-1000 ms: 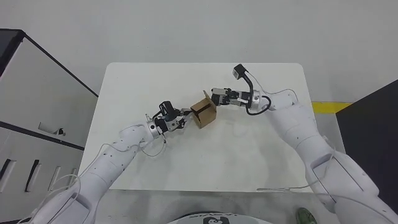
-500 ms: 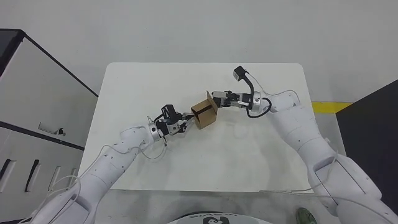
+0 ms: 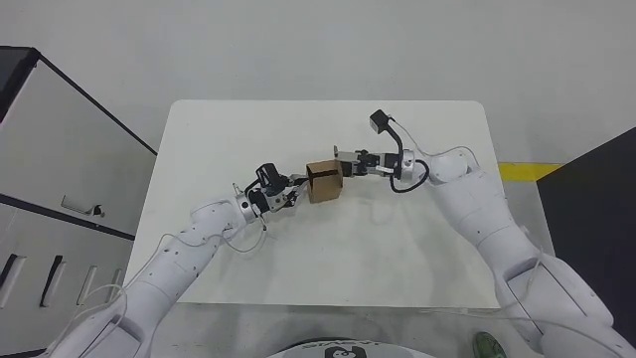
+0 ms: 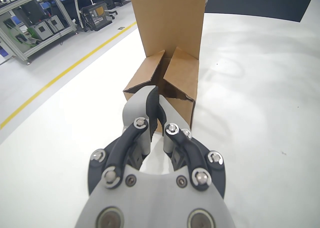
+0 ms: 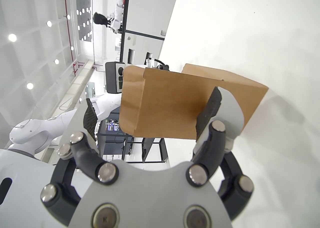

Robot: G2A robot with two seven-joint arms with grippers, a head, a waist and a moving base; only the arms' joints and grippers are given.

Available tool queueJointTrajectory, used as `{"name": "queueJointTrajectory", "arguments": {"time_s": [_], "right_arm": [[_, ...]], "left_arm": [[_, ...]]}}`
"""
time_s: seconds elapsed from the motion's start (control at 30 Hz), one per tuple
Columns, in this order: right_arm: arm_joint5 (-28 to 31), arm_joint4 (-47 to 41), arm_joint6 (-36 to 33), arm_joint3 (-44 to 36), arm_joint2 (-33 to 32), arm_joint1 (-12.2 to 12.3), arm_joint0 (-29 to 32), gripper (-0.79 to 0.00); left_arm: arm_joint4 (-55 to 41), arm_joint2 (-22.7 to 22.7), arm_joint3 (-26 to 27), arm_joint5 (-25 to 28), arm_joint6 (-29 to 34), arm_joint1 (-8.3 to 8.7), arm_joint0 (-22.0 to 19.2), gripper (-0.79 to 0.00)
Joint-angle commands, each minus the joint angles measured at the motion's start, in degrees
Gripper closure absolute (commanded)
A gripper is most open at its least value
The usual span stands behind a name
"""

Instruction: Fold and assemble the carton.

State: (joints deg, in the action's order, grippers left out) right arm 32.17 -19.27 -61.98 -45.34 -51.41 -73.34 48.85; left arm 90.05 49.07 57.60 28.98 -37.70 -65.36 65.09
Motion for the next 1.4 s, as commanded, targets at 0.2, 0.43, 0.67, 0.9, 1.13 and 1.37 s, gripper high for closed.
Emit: {"name": "queueJointTrajectory", "arguments": {"time_s": [0.2,0.43,0.67,0.9,1.13,1.37], "right_arm": [[-1.9,3.5,1.4,-4.0,-1.5,1.1,1.4,-0.785],[-3.4,5.3,1.5,-7.3,-3.3,2.2,2.7,-0.785],[-4.6,6.3,1.6,-10.6,-4.8,2.9,3.7,-0.785],[-5.8,7.0,1.5,-12.0,-5.2,3.3,4.2,-0.785],[-6.5,7.1,1.3,-12.3,-5.0,3.3,4.2,-0.785],[-7.0,6.7,0.9,-12.0,-4.4,3.2,4.3,-0.785]], "left_arm": [[0.3,0.1,0.4,2.8,0.5,0.11,0.1,0.0],[0.3,0.2,-0.1,2.1,0.4,-0.08,-0.1,0.0],[-0.1,1.2,-0.8,-0.2,0.2,-0.07,0.0,0.0],[0.7,-0.5,-1.3,-1.2,0.8,-0.99,-1.1,0.0],[1.5,-2.2,-3.0,-0.4,0.0,-1.85,-2.6,0.0],[1.7,-2.9,-4.5,0.2,-1.0,-2.38,-3.5,0.0]]}}
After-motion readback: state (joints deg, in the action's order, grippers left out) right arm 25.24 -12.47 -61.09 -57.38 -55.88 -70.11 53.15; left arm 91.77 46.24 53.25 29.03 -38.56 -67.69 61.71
